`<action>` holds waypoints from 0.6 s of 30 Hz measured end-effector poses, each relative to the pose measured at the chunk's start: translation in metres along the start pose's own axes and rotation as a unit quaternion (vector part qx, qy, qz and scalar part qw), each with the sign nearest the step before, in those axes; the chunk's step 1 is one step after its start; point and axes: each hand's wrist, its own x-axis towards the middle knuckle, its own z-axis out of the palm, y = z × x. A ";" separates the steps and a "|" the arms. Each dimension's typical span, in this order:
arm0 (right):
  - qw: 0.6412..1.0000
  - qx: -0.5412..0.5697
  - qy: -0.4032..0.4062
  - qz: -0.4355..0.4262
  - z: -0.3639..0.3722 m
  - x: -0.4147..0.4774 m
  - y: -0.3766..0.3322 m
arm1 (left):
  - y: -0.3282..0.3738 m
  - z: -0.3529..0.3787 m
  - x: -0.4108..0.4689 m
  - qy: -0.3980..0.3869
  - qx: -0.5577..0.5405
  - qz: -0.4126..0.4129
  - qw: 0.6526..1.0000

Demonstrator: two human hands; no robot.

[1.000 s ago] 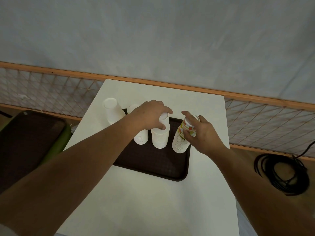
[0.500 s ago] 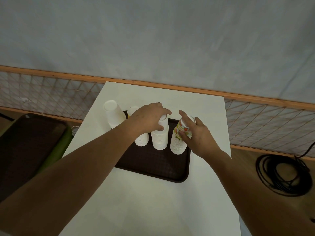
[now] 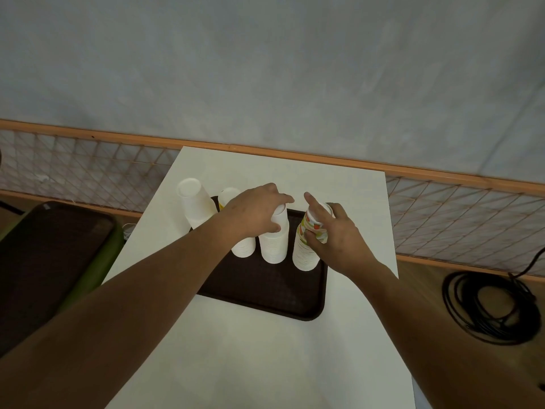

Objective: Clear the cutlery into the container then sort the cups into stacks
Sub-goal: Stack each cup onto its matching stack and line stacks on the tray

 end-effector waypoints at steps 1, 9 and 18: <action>1.000 0.008 0.006 0.003 0.000 -0.001 -0.001 | 0.000 0.000 -0.001 0.002 -0.007 -0.001 1.000; 0.999 0.035 0.017 0.030 0.005 -0.006 0.001 | -0.002 0.003 -0.008 0.014 -0.006 -0.011 1.000; 0.999 0.041 0.003 0.030 0.004 -0.002 -0.001 | -0.005 0.007 -0.010 0.035 -0.030 -0.009 0.999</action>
